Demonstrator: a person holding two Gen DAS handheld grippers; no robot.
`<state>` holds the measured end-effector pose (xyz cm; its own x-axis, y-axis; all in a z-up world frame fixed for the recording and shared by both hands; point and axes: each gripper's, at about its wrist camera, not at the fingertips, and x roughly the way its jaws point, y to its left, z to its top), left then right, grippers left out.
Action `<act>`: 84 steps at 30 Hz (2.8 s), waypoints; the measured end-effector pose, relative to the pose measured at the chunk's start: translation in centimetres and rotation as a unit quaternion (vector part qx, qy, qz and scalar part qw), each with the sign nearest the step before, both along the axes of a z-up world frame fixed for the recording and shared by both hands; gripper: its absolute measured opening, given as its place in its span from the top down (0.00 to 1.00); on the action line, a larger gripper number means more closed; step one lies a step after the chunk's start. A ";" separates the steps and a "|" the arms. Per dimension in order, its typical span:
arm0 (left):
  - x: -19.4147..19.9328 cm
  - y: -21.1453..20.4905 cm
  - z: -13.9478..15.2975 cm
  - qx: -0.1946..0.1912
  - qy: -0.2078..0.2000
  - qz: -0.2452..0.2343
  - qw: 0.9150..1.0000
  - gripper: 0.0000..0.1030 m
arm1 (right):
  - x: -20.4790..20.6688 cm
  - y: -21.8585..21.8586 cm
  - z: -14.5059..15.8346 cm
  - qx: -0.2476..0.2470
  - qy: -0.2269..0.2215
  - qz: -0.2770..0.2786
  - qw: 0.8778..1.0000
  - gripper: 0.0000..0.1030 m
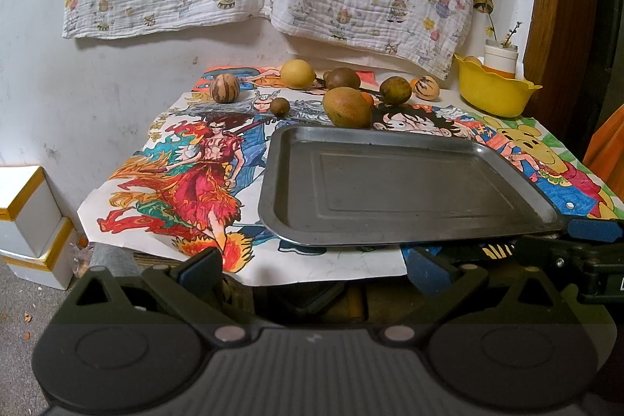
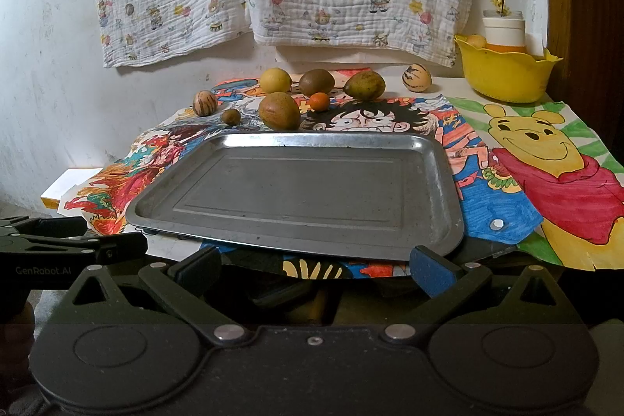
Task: Organize fruits
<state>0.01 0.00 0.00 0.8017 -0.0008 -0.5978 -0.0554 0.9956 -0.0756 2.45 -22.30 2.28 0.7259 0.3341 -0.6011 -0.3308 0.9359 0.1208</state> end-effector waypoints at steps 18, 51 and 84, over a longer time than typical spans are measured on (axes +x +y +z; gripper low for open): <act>0.0 0.0 0.0 0.000 0.001 0.000 1.000 0.01 | -0.1 0.1 0.0 0.000 0.000 0.001 1.000 0.00; 0.0 0.1 0.0 0.001 0.001 -0.001 1.000 0.01 | 0.0 0.2 0.6 -0.002 -0.006 0.004 1.000 0.00; 7.8 5.0 3.5 0.027 0.003 0.054 0.998 0.01 | 8.2 4.6 2.6 -0.057 -0.046 0.068 0.995 0.00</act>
<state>7.86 4.97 3.50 0.7918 0.1179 -0.5994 -0.1630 0.9864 -0.0214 10.61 -17.67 4.89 0.7327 0.3668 -0.5733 -0.4599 0.8878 -0.0197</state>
